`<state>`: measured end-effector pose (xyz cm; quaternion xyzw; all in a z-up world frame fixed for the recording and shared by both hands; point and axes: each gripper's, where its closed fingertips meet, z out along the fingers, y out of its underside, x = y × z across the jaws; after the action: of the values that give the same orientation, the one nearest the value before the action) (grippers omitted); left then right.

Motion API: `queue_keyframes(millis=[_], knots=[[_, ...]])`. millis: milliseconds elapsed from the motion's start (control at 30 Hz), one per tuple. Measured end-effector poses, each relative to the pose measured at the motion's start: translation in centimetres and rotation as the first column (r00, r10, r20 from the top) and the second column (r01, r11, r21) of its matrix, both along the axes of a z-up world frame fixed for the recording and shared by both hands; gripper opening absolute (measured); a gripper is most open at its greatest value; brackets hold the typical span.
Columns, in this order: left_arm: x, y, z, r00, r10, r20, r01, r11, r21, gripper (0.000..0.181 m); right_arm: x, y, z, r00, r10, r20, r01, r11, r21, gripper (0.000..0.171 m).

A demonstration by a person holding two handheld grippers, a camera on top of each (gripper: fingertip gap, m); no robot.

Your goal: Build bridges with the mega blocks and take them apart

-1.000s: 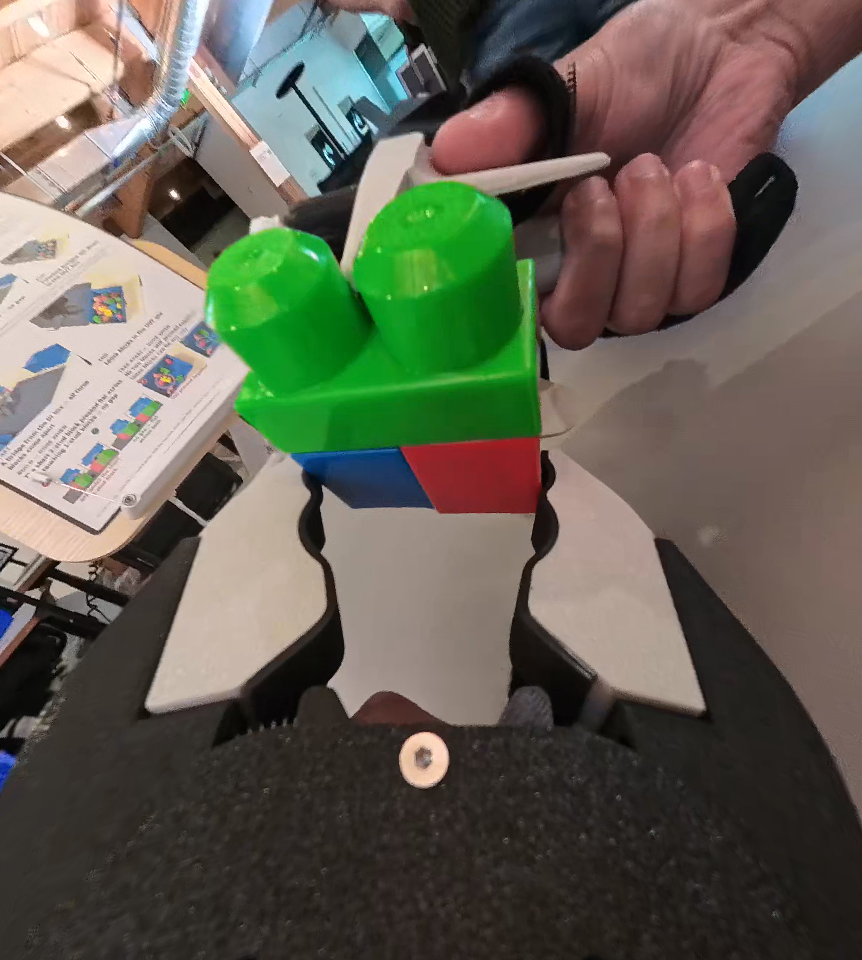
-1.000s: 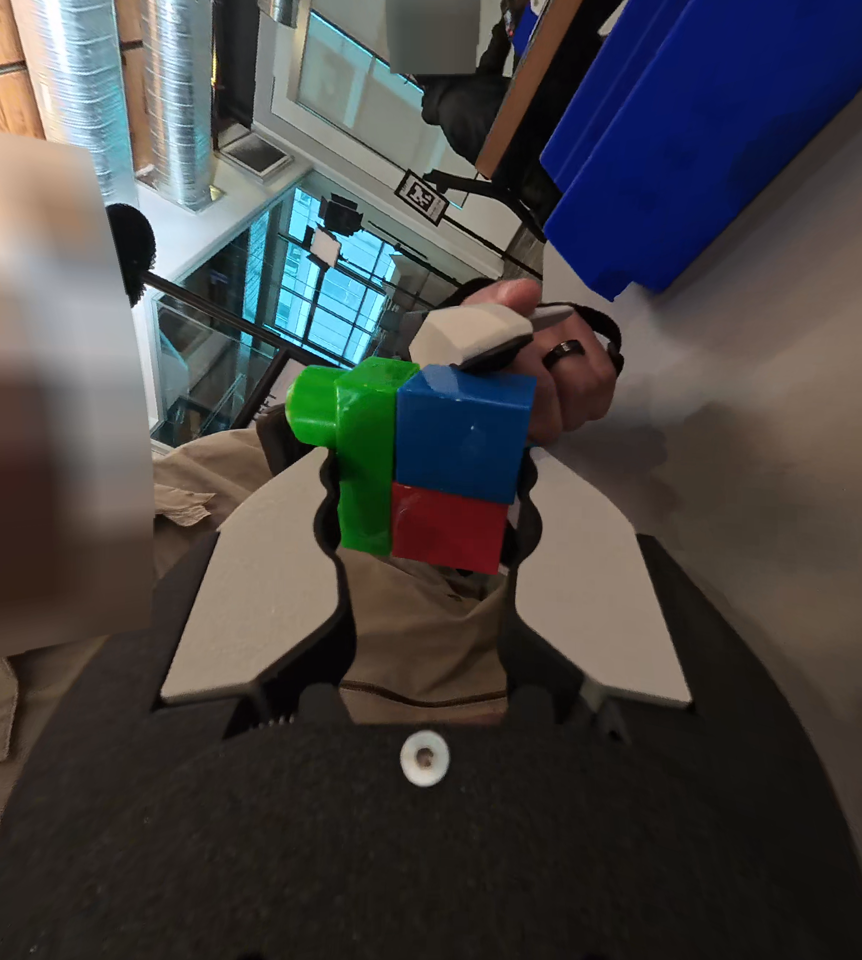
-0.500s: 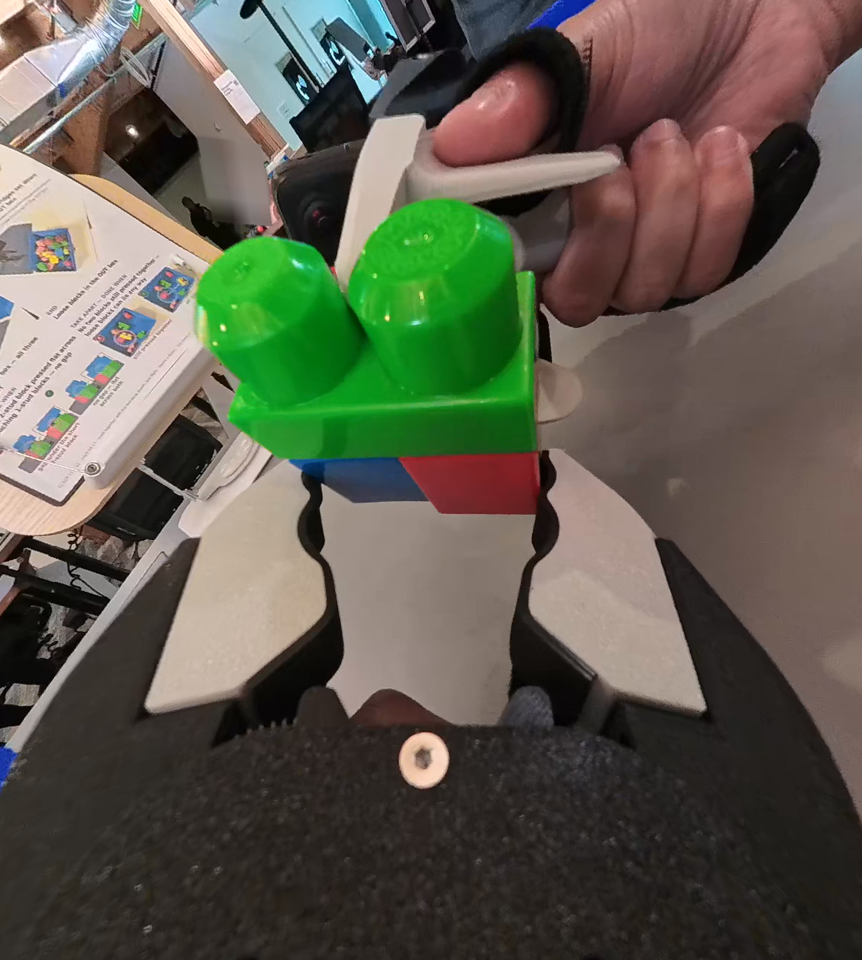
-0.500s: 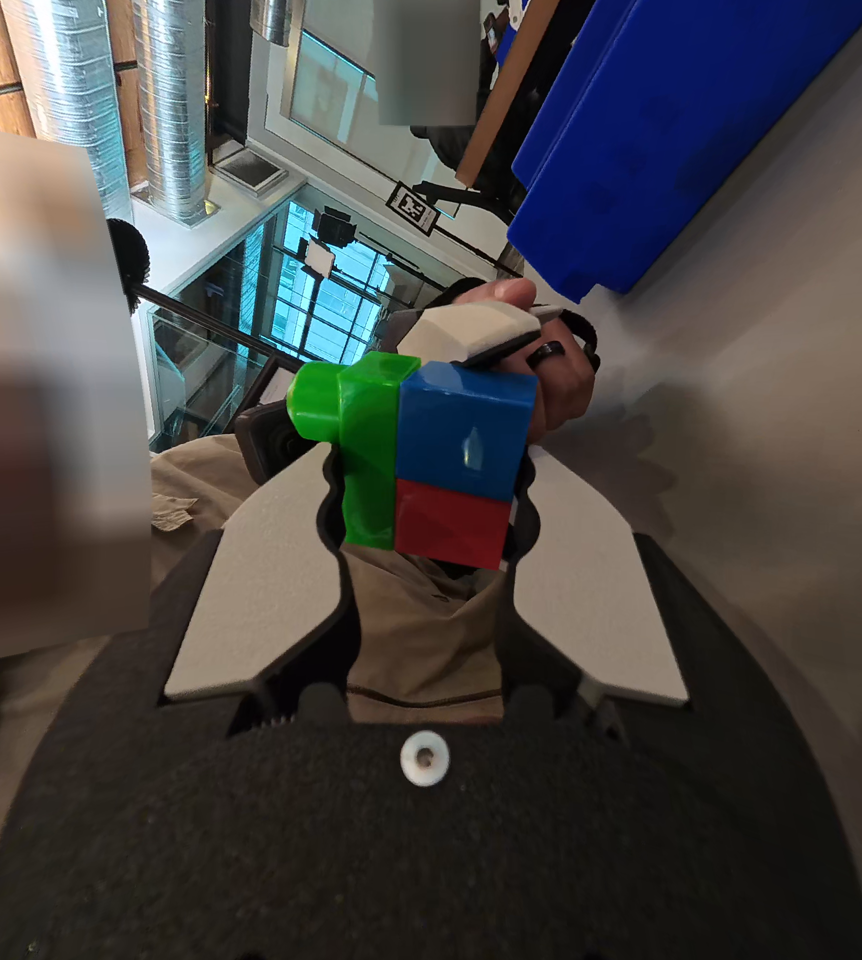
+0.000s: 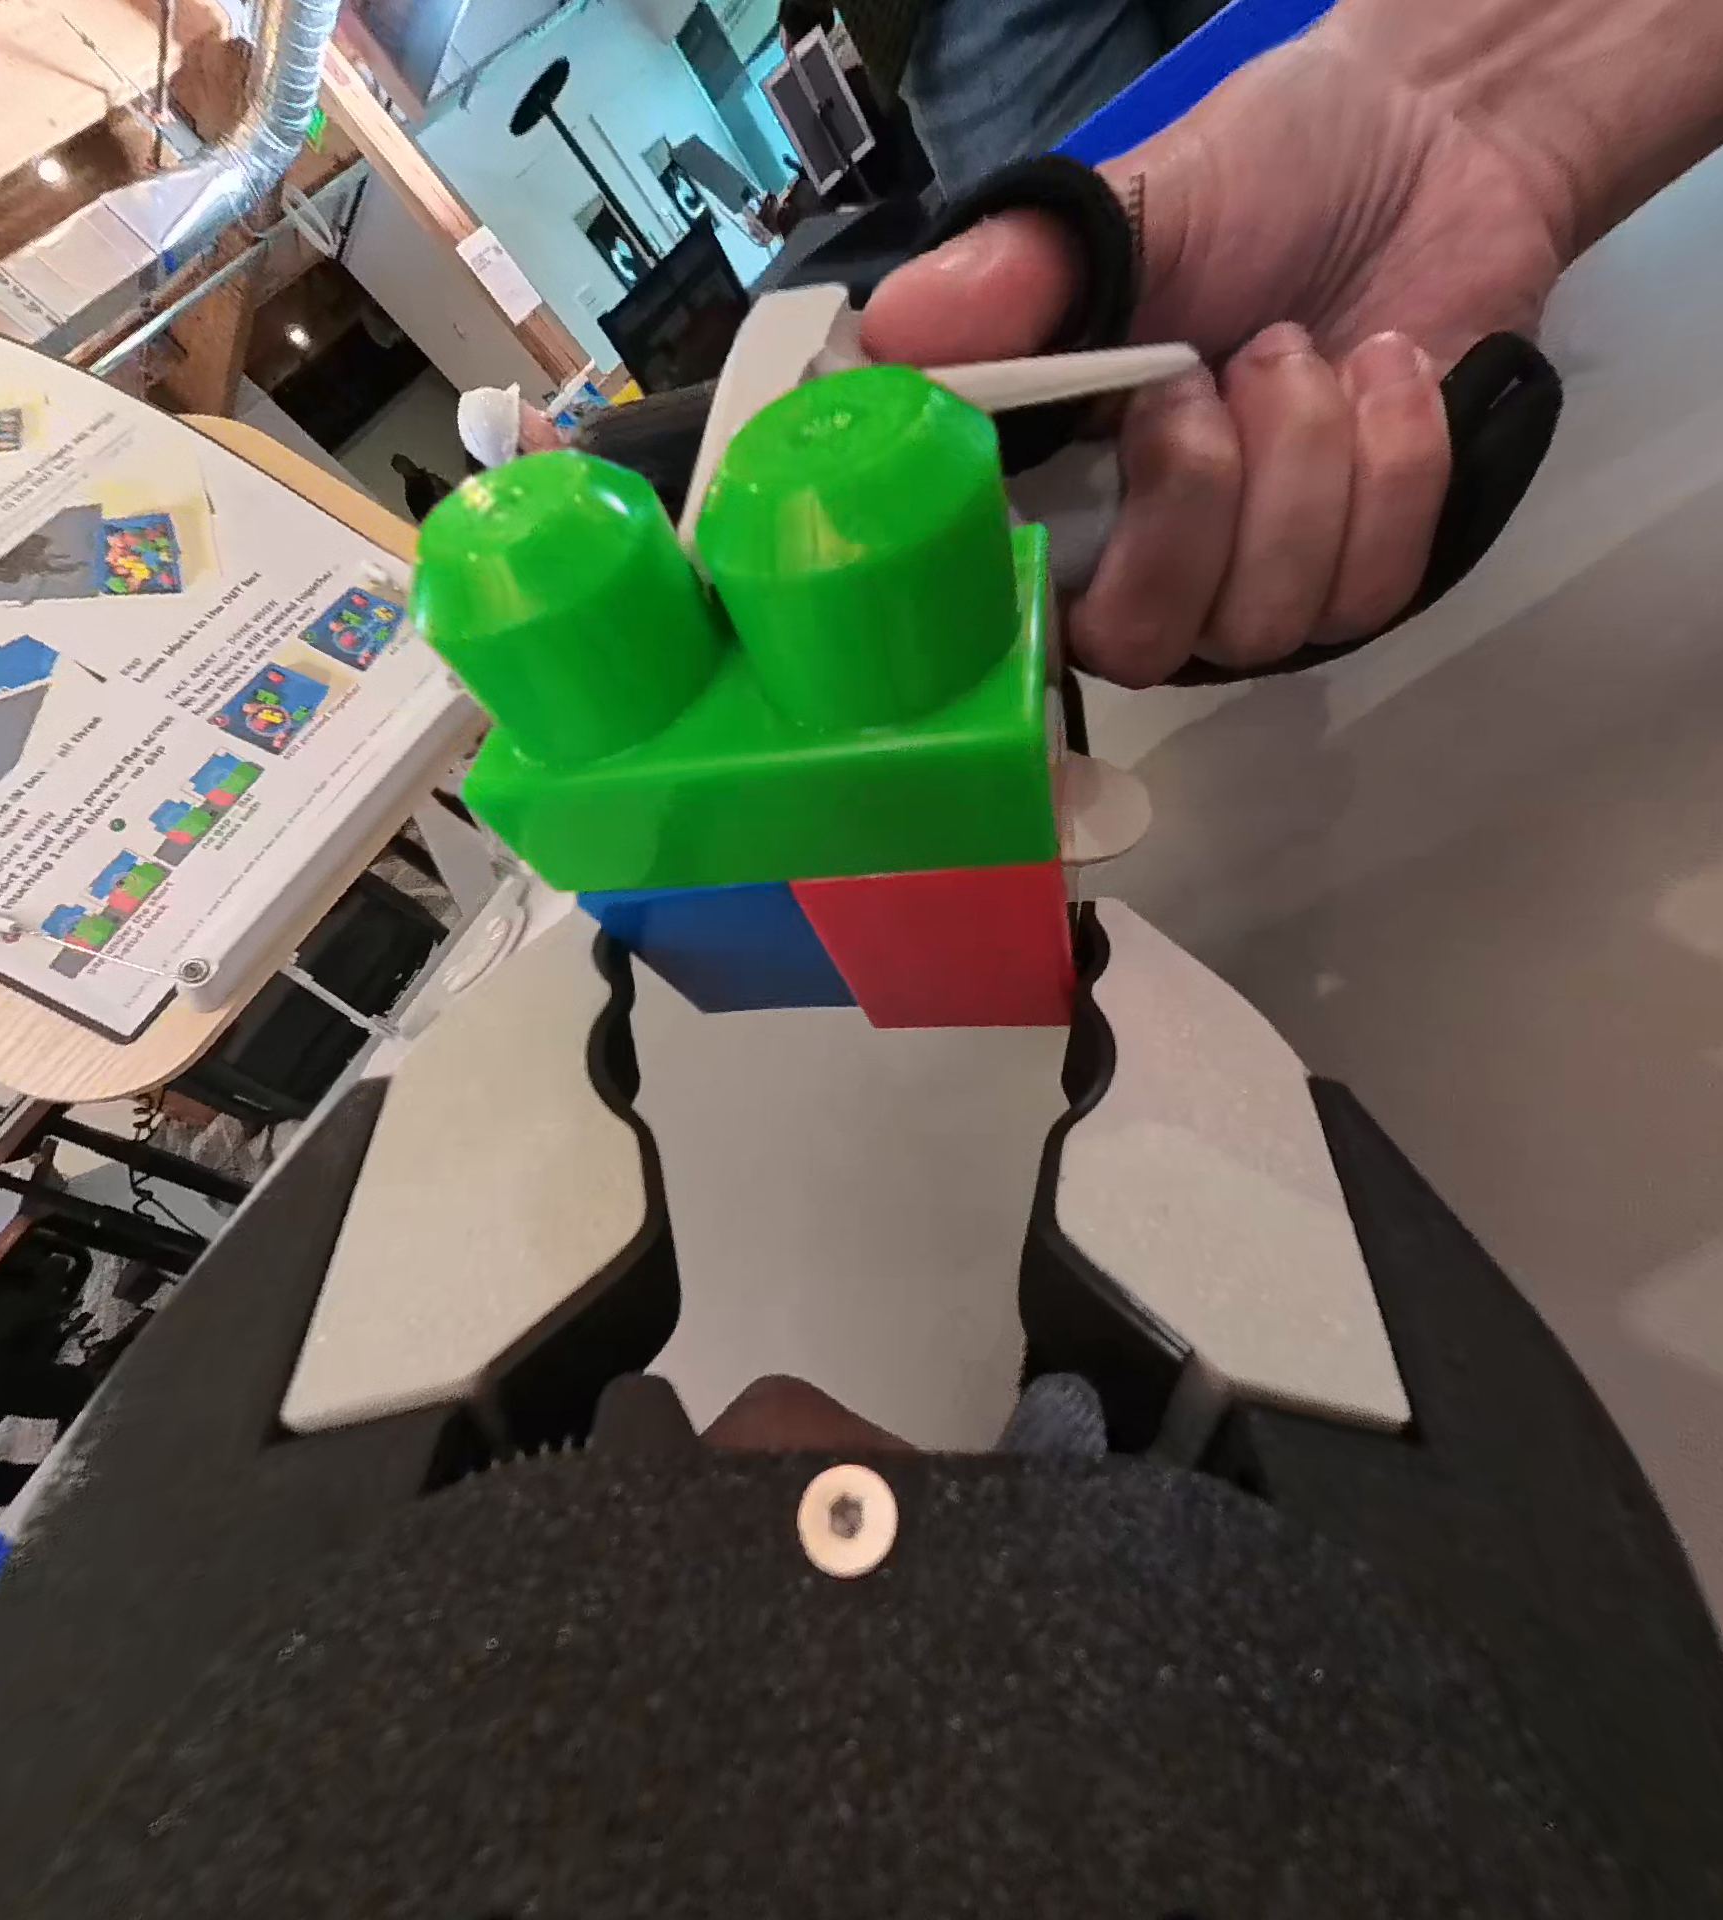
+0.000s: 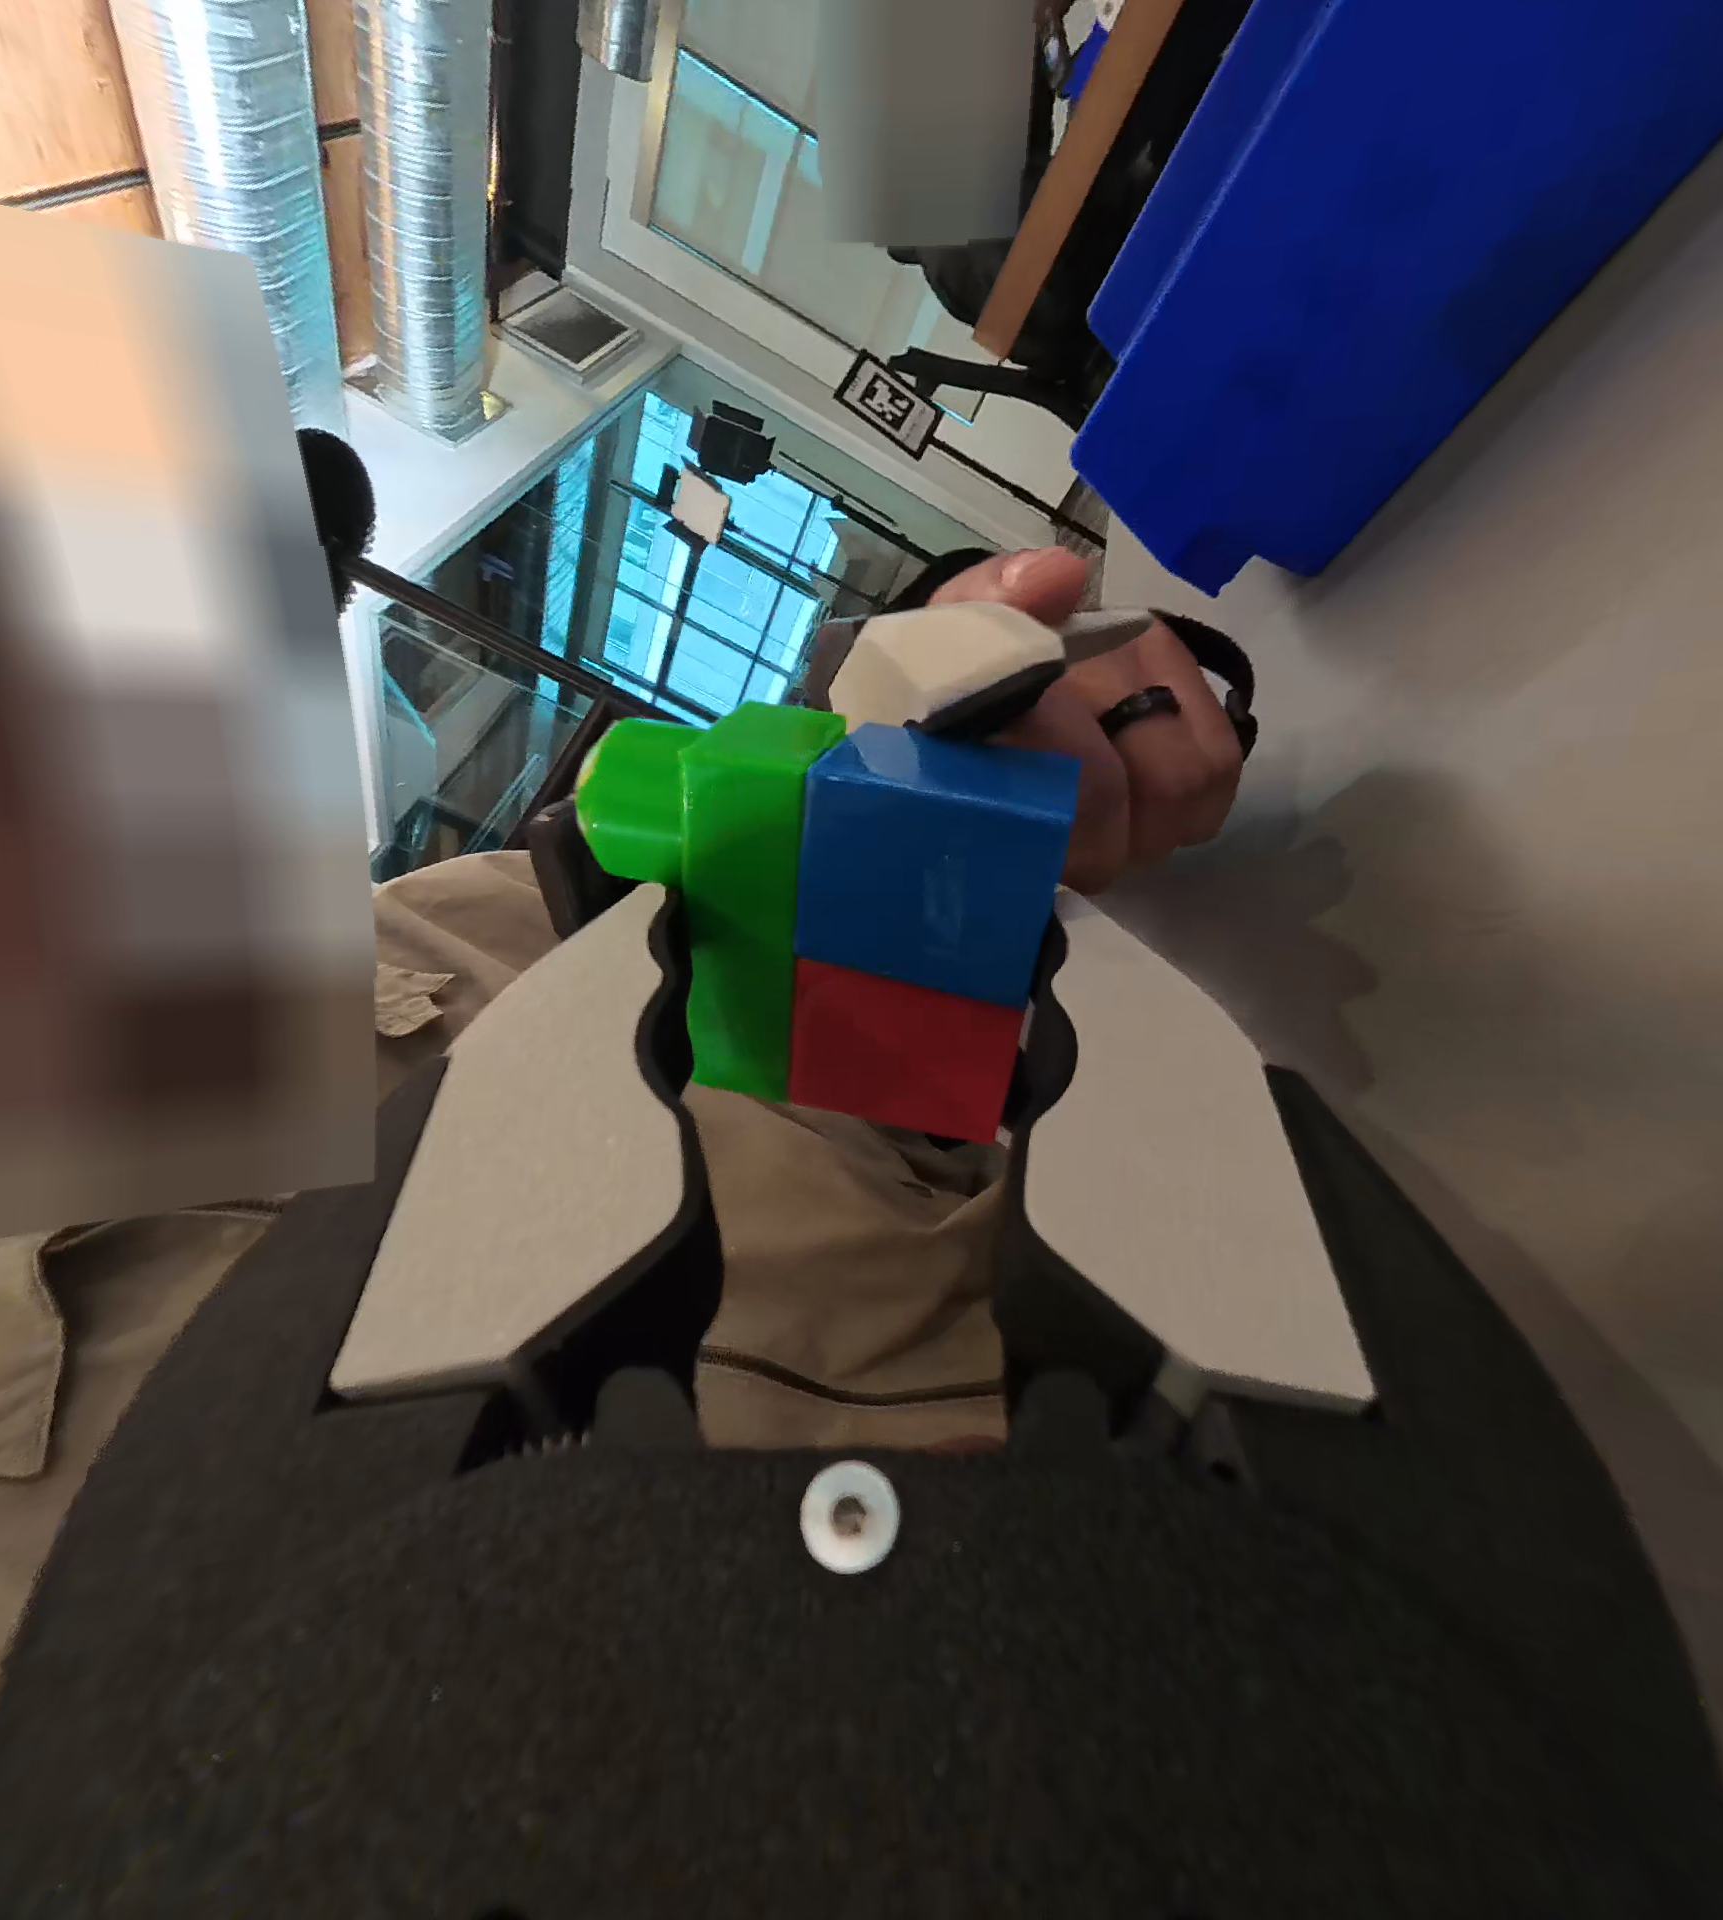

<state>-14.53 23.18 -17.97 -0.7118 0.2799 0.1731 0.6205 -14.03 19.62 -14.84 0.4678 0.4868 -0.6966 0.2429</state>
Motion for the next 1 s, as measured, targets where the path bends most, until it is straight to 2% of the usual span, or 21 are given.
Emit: queue_keyframes(millis=[200, 367, 767, 1000], knots=[[0.4, -0.5, 1.2, 0.999, -0.019, 0.031, 0.017, 0.999, 0.048, 0.084, 0.3, -0.4, 0.8, 0.999, 0.046, -0.004, -0.046, 0.995, -0.088, 0.063], [1.1, -1.0, 1.5, 0.993, -0.075, 0.088, 0.071, 0.996, 0.046, 0.084, 0.3, -0.8, 1.1, 0.998, 0.046, -0.038, -0.049, 0.995, -0.086, 0.064], [0.9, -1.4, 2.1, 0.987, -0.090, 0.131, 0.084, 0.995, 0.052, 0.078, 0.2, -1.1, 0.8, 0.998, 0.044, -0.050, -0.049, 0.993, -0.103, 0.063], [1.1, -1.6, 2.1, 0.992, -0.080, 0.095, 0.073, 0.995, 0.069, 0.078, 0.4, -1.4, 0.8, 0.997, 0.061, -0.057, -0.065, 0.995, -0.076, 0.063]])
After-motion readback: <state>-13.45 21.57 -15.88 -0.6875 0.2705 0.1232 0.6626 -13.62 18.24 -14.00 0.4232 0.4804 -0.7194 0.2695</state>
